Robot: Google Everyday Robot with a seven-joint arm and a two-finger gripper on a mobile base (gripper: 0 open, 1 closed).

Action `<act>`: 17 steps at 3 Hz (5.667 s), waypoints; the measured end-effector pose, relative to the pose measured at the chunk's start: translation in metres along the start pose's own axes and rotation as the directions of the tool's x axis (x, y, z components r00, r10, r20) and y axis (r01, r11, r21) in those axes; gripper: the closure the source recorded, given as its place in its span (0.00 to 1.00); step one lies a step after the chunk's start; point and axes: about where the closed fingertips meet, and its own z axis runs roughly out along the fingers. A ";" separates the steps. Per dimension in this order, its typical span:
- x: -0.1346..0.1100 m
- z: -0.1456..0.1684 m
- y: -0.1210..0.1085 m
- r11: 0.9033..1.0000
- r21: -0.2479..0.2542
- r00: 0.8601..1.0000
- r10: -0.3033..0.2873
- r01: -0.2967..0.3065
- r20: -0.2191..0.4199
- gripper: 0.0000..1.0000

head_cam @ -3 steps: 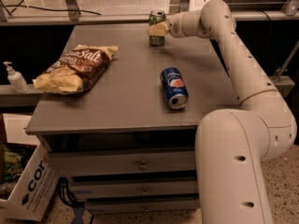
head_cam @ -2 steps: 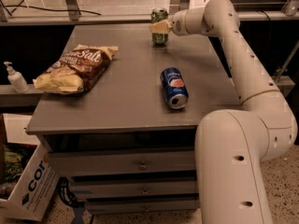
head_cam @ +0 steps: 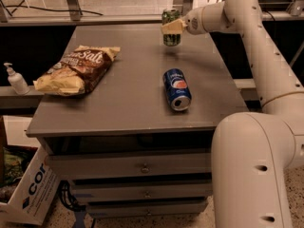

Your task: Move green can near pepsi can

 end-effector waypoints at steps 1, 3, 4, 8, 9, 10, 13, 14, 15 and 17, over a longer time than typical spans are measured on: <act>0.004 -0.042 0.010 1.000 -0.027 1.000 -0.010 0.009 -0.013 1.00; 0.025 -0.081 0.028 0.998 -0.059 0.999 0.009 -0.012 -0.052 1.00; 0.034 -0.104 0.040 0.993 -0.121 0.999 -0.009 0.004 -0.044 1.00; 0.078 -0.181 0.100 0.960 -0.276 0.999 0.050 -0.045 0.012 1.00; 0.080 -0.175 0.099 0.954 -0.298 0.999 0.031 -0.026 0.010 1.00; 0.091 -0.177 0.102 0.942 -0.334 1.000 0.017 -0.011 0.015 1.00; 0.131 -0.182 0.142 0.882 -0.470 0.998 0.047 -0.026 0.033 1.00; 0.127 -0.184 0.142 0.882 -0.471 0.998 0.047 -0.026 0.034 1.00; 0.127 -0.184 0.143 0.882 -0.471 0.998 0.047 -0.026 0.034 0.82; 0.128 -0.195 0.178 0.804 -0.564 0.979 -0.109 0.188 0.171 0.35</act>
Offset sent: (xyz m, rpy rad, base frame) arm -0.1428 -0.0822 0.0241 -0.0208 0.0777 0.0482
